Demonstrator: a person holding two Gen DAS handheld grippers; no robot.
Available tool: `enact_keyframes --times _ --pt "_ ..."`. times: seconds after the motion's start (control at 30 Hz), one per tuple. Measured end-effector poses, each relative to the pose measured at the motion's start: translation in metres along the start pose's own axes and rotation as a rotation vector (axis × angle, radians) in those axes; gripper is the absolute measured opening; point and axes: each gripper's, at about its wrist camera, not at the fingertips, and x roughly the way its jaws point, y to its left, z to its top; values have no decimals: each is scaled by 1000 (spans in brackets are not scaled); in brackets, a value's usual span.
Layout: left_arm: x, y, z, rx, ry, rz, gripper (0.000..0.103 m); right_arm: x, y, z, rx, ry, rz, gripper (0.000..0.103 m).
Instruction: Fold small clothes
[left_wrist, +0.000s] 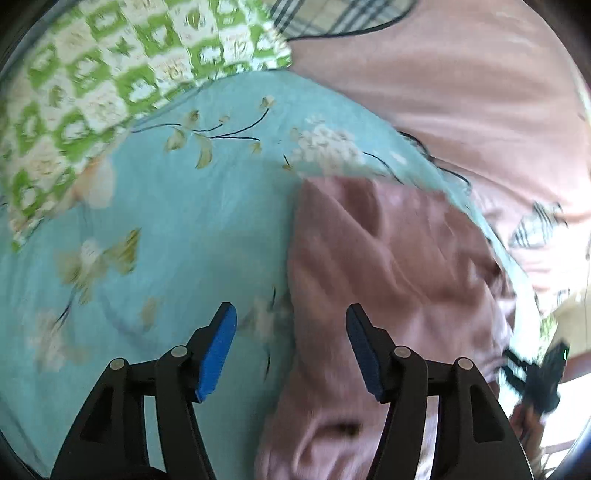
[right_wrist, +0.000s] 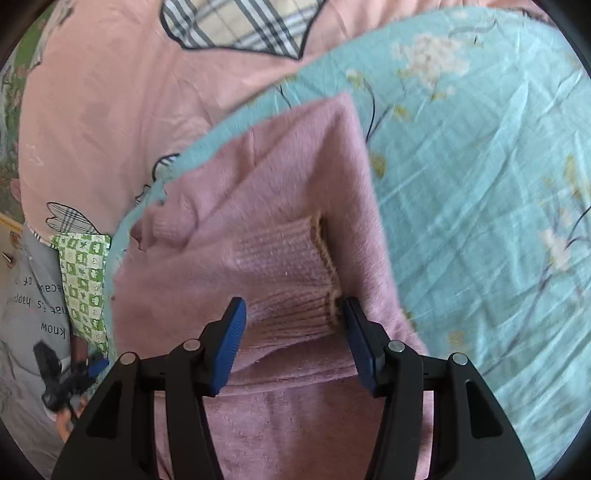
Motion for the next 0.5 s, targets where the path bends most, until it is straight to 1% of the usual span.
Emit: enact_keyframes --times 0.07,0.1,0.13,0.17,0.2,0.27,0.33,0.37,0.4,0.43,0.47,0.5 --pt "21 -2 15 -24 25 2 62 7 2 -3 -8 4 -10 55" --pt "30 -2 21 -33 35 -5 62 10 3 -4 -7 6 -5 52" --pt "40 -5 27 -34 47 -4 62 12 3 -4 0 10 7 37" --pt "49 -6 33 -27 55 3 62 14 2 -4 4 17 12 27" --pt "55 -7 36 -17 58 15 62 16 2 -4 3 24 12 8" --pt "60 -14 39 19 35 38 57 14 3 -3 -4 21 21 8" --pt "59 -19 41 39 21 3 25 -5 8 -1 -21 -36 54 7" --pt "58 -20 42 44 16 -3 24 -22 10 1 -27 -87 89 7" --pt "58 -22 41 52 4 11 22 -34 10 2 -27 -124 100 7" --pt "58 -24 41 61 -2 18 19 -41 8 1 -23 -141 90 7" --pt "60 -26 40 68 -8 23 18 -42 1 0 -7 -145 72 7" --pt "60 -28 38 72 -13 28 17 -38 -5 -1 5 -127 57 7"
